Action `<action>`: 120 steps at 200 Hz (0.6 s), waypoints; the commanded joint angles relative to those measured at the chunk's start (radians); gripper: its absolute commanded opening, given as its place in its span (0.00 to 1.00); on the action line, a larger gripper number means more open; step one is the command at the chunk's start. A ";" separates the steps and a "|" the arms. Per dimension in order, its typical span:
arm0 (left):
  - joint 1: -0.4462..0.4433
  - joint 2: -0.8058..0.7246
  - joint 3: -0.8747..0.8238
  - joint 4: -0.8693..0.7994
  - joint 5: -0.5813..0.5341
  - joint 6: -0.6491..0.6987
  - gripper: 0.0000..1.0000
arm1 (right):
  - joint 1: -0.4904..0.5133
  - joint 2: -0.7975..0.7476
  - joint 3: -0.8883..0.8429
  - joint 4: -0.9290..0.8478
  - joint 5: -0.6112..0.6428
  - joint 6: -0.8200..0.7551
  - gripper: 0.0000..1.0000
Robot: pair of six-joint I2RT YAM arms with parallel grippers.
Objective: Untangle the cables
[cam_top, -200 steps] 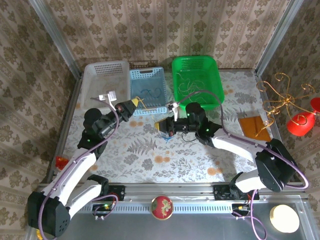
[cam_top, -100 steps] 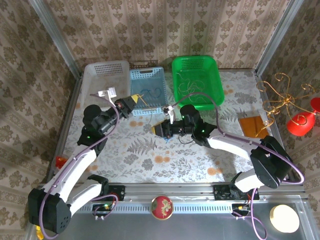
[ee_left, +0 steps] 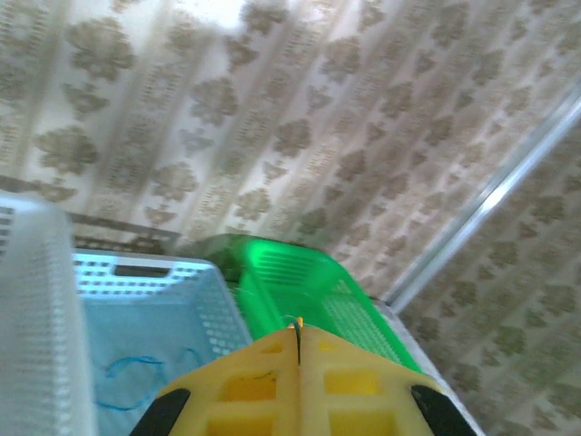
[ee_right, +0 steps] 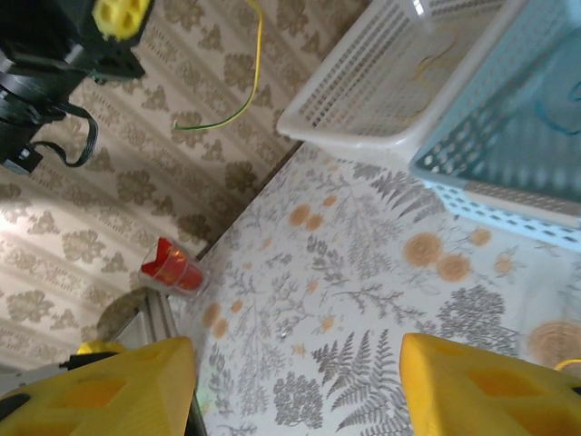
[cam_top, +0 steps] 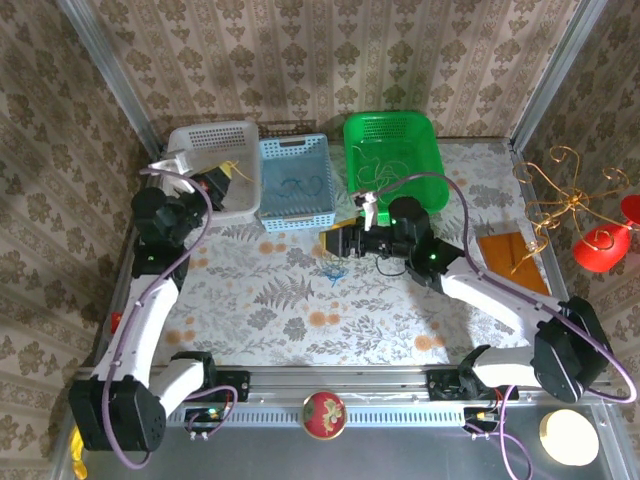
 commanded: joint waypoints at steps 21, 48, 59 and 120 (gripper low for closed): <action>0.140 0.132 0.062 0.010 0.030 0.067 0.00 | -0.016 -0.056 -0.061 -0.107 0.139 0.029 0.63; 0.225 0.247 0.092 0.041 0.038 0.072 0.00 | -0.015 -0.065 -0.089 -0.148 0.188 0.037 0.63; 0.250 0.295 0.113 0.043 0.037 0.069 0.00 | -0.016 -0.067 -0.100 -0.156 0.200 0.042 0.63; 0.285 0.483 0.218 -0.012 0.029 0.098 0.48 | -0.014 -0.050 -0.122 -0.204 0.253 0.039 0.62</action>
